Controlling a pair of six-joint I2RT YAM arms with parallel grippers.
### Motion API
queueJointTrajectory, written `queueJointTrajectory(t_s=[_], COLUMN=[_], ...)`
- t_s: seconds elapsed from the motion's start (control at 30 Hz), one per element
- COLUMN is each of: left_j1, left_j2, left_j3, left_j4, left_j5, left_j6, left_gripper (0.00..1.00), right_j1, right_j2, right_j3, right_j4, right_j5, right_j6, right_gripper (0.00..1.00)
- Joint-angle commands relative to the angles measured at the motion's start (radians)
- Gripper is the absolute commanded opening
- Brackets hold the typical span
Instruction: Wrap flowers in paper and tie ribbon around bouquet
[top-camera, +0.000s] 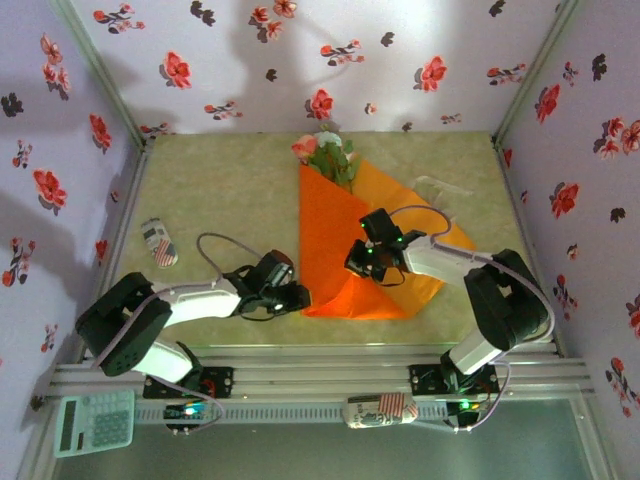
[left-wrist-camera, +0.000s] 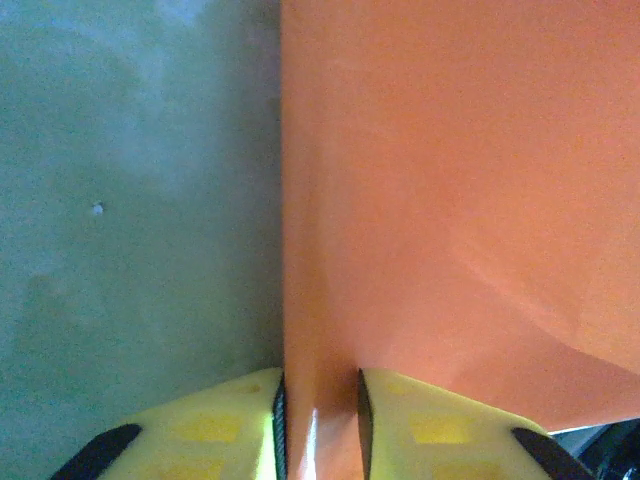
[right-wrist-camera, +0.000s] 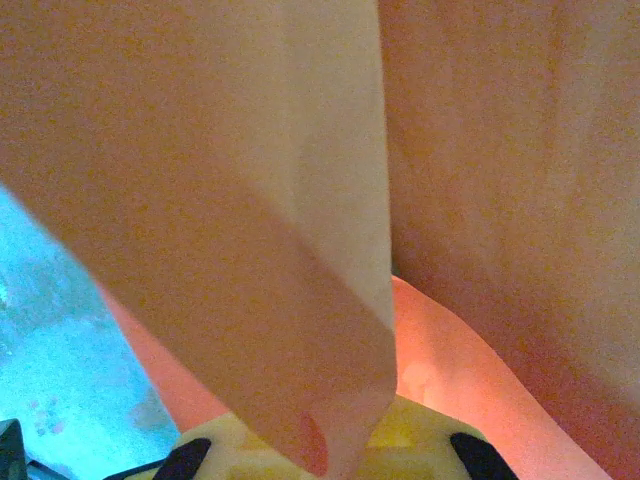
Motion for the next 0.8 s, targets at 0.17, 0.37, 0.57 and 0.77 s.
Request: queueJointTrajectory(t_s=[0.17, 0.37, 0.57, 0.77], left_j1=[0.019, 0.025, 0.029, 0.052], left_j2=[-0.018, -0.051, -0.063, -0.036], left_j3=[-0.019, -0.027, -0.001, -0.016], left_j4=[0.046, 0.037, 0.01, 0.072], left_j5=[0.009, 0.012, 0.03, 0.088], left_j6=[-0.026, -0.054, -0.086, -0.201], left_gripper=[0.0, 0.0, 0.0, 0.0], right_j1=[-0.006, -0.004, 0.071, 0.255], right_j2=[-0.002, -0.087, -0.261, -0.308], right_j3=[-0.017, -0.012, -0.114, -0.261], right_j4=[-0.037, -0.157, -0.147, 0.125], right_j5=[0.021, 0.075, 0.045, 0.059], right_j6=[0.0, 0.024, 0.319, 0.817], right_gripper=[0.0, 0.34, 0.57, 0.59])
